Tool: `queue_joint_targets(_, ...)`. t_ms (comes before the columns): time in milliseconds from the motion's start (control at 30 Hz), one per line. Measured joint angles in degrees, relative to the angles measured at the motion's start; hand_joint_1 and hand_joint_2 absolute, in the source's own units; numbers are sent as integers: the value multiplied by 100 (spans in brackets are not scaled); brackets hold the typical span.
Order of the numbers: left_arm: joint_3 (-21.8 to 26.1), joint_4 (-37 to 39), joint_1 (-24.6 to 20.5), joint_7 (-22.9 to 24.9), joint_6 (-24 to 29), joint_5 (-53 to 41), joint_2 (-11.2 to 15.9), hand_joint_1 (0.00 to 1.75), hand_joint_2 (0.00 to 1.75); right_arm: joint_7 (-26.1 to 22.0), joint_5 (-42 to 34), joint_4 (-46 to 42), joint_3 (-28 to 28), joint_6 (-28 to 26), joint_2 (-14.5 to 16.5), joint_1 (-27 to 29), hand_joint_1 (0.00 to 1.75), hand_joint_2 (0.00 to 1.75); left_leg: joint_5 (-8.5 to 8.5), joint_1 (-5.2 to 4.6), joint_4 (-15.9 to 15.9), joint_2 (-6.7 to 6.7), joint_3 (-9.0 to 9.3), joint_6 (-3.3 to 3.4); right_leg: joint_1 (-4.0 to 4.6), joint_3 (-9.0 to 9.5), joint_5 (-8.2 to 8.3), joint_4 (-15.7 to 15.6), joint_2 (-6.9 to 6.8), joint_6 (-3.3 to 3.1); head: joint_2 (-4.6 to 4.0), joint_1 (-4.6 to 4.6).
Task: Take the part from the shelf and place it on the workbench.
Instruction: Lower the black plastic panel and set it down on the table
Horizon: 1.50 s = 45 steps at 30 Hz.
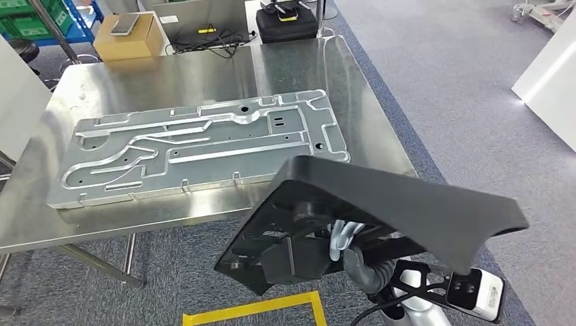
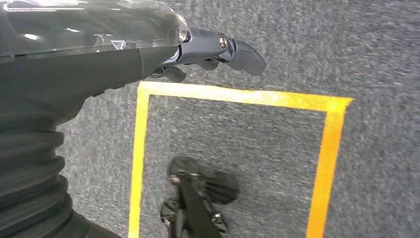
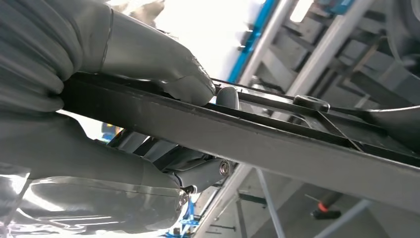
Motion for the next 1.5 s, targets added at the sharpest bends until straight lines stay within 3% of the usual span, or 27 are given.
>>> queue_joint_targets(33, 1, 1, 7, -7, 9, 0, 1, 0, 175, -1, 92, -14, -53, -65, 0, 3, 175, 175, 374, -29, -365, 2, 47, 51, 13, 64, -49, 3, 1, 7, 0, 1)
queue_joint_targets(100, 4, 2, 26, -15, 20, 0, -1, 0, 175, -2, 228, -56, -224, -166, 1, -51, 175, 175, 793, -81, -806, 0, 122, 117, 32, 127, -134, 11, 22, 53, 0, 1)
queue_joint_targets(167, 10, 2, 41, -27, 21, 0, -4, 0, 175, -2, 316, -93, -463, -231, 1, -219, 175, 175, 847, -98, -874, -9, 148, 148, 43, 141, -195, 7, 45, 120, 0, 0)
queue_joint_targets(267, 41, 1, 32, -82, 13, 0, -20, 0, 175, -2, 431, -98, -840, -315, -1, -640, 175, 175, 1017, -49, -987, -5, 219, 207, 49, 101, -328, 156, 27, 224, 0, 1)
queue_joint_targets(300, 56, 1, 27, -106, 8, 0, -31, 0, 175, -2, 480, -74, -949, -346, -2, -779, 175, 175, 1034, -34, -1019, -4, 236, 223, 38, -20, -450, 389, 16, 262, 0, 1)
queue_joint_targets(367, 92, 1, 34, -151, -15, 0, -50, 0, 175, 7, 679, 105, -1122, -459, -9, -1137, 175, 175, 1023, -35, -1034, -2, 238, 244, 2, -447, -744, 1085, -1, 322, 0, 2)
queue_joint_targets(400, 110, 1, 38, -172, -36, 0, -57, 0, 175, 22, 857, 296, -1186, -574, -16, -1418, 175, 175, 1014, -37, -1029, 3, 232, 249, -15, -655, -804, 1377, -7, 341, 0, 2)
queue_joint_targets(433, 125, 1, 35, -192, -66, 0, -63, 0, 175, 45, 1085, 540, -1242, -743, -28, -1755, 175, 175, 1005, -38, -1022, 10, 229, 247, -31, -781, -751, 1494, -14, 353, 0, 2)
queue_joint_targets(467, 132, 0, 23, -211, -96, 0, -67, 0, 175, 76, 1332, 792, -1285, -947, -42, -2110, 175, 175, 995, -38, -1015, 13, 232, 243, -45, -797, -585, 1395, -21, 359, 0, 2)
queue_joint_targets(533, 135, 0, 1, -236, -142, 0, -72, 0, 175, 167, 1776, 1259, -1330, -1338, -72, -2765, 175, 175, 971, -34, -1003, 2, 253, 221, -64, -578, -100, 721, -28, 344, 0, 2)
queue_joint_targets(600, 135, 0, 2, -243, -161, 0, -72, 0, 175, 248, 1988, 1636, -1335, -1542, -89, -3268, 175, 175, 957, -48, -986, -23, 250, 174, -52, -377, 160, 153, -24, 291, 0, 2)
queue_joint_targets(767, 135, 0, 7, -287, -237, 0, -74, 0, 175, 559, 2672, 2434, -1251, -1998, -89, -4146, 175, 175, 882, -43, -875, -30, 175, 14, -44, -333, 188, -11, -31, 113, 0, 1)
queue_joint_targets(833, 135, 0, 5, -330, -282, 0, -74, 0, 175, 761, 3250, 2893, -1099, -2302, -81, -4561, 175, 175, 628, -32, -335, -15, -85, -34, -54, -294, 181, -35, -43, 47, 0, 1)
queue_joint_targets(900, 135, 0, 6, -361, -313, 0, -73, 0, 175, 851, 3626, 3389, -929, -2514, -61, -4902, 175, 175, 367, -27, 429, -12, -506, -57, -38, -268, 155, -33, -39, 14, 0, 0)
queue_joint_targets(933, 135, 0, 7, -368, -319, 0, -74, 0, 175, 859, 3695, 3578, -865, -2567, -45, -5007, 175, 175, 354, -26, 645, -11, -655, -57, -27, -247, 136, -31, -38, 7, 0, 0)
queue_joint_targets(967, 135, 0, 9, -371, -322, 0, -75, 0, 175, 861, 3721, 3727, -816, -2597, -29, -5073, 175, 175, 455, -27, 644, -10, -701, -47, -16, -219, 112, -29, -38, 6, 0, 0)
queue_joint_targets(1033, 135, 0, 10, -375, -322, 0, -75, 0, 175, 866, 3765, 3920, -752, -2622, -4, -5159, 175, 175, 923, -36, 2, -8, -478, 8, 2, -140, 45, -26, -44, 19, 0, 0)
queue_joint_targets(1100, 135, 0, 12, -392, -332, 0, -68, 0, 175, 958, 4015, 4122, -654, -2623, 8, -5302, 175, 175, 1226, -78, -703, -7, -177, 90, 26, -95, -20, -17, -52, 52, 0, 1)
queue_joint_targets(1200, 134, 0, 9, -494, -392, 0, -63, 0, 175, 1410, 5282, 4874, -139, -2611, 130, -5726, 175, 175, 1194, -118, -990, 2, -60, 159, 36, -118, -49, -23, -37, 124, 0, 0)
queue_joint_targets(1300, 133, -2, -40, -625, -427, 0, -77, 0, 175, 1758, 6701, 6081, 718, -2487, 504, -6049, 175, 175, 1191, -57, -1091, 16, 32, 208, 27, -209, -196, 202, -36, 208, 0, 1)
queue_joint_targets(1400, 133, -2, -86, -716, -408, 0, -113, 0, 175, 1906, 7416, 7196, 1509, -2255, 999, -6066, 175, 175, 1157, -38, -1117, 8, 100, 253, -19, -811, -589, 1272, -42, 277, 0, 2)
queue_joint_targets(1433, 133, -3, -85, -736, -403, 0, -127, 0, 175, 1941, 7538, 7476, 1732, -2207, 1139, -6015, 175, 175, 1136, -37, -1113, -4, 118, 253, -37, -1007, -615, 1544, -43, 295, 0, 2)
queue_joint_targets(1467, 133, -3, -77, -755, -402, 0, -139, 0, 175, 1969, 7622, 7718, 1928, -2166, 1267, -5963, 175, 175, 1110, -35, -1104, -20, 140, 247, -55, -1117, -527, 1618, -44, 308, 0, 2)
queue_joint_targets(1500, 133, -4, -64, -772, -405, 0, -152, 0, 175, 1991, 7681, 7932, 2094, -2122, 1384, -5925, 175, 175, 1078, -32, -1087, -37, 164, 233, -68, -1111, -321, 1451, -45, 312, 0, 2)
